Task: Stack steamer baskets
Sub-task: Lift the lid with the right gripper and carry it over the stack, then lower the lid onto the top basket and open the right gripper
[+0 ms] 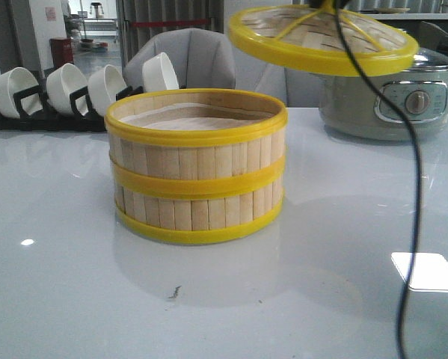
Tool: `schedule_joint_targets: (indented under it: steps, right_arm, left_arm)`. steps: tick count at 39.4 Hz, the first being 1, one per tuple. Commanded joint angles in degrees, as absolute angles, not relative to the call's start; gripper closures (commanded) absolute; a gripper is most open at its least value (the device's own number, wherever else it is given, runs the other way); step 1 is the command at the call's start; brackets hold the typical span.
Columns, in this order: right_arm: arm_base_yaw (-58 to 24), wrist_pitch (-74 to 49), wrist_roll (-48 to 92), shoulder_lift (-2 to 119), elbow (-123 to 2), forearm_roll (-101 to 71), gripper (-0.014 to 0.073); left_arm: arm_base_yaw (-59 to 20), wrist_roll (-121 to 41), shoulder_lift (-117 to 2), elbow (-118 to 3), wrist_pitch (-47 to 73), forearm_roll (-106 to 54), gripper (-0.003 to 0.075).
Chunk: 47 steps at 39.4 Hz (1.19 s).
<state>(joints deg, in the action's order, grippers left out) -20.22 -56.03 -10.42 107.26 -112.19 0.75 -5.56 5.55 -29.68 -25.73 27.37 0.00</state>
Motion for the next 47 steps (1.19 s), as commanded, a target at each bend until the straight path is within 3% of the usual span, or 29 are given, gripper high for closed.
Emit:
schedule_joint_targets:
  steps: [1, 13, 42, 45, 47]
  right_arm:
    - [-23.5, -54.2, -9.9, 107.1, -117.6, 0.8, 0.0538]
    - [-30.9, -59.3, -9.8, 117.6, -128.6, 0.3, 0.0538]
    - [-33.1, -59.0, -9.8, 120.8, -129.2, 0.3, 0.0535]
    - [-33.1, -59.3, -9.8, 120.8, -129.2, 0.3, 0.0503]
    - [-33.1, -59.4, -9.8, 120.8, -129.2, 0.3, 0.0438]
  left_arm:
    - [-6.0, 6.0, -29.8, -27.5, 22.3, 0.0, 0.0635]
    - [-6.0, 6.0, -29.8, -27.5, 22.3, 0.0, 0.0635]
    - [-6.0, 6.0, -29.8, -27.5, 22.3, 0.0, 0.0635]
    - [-6.0, 6.0, -29.8, -27.5, 22.3, 0.0, 0.0635]
    - [-6.0, 6.0, -29.8, -27.5, 22.3, 0.0, 0.0635]
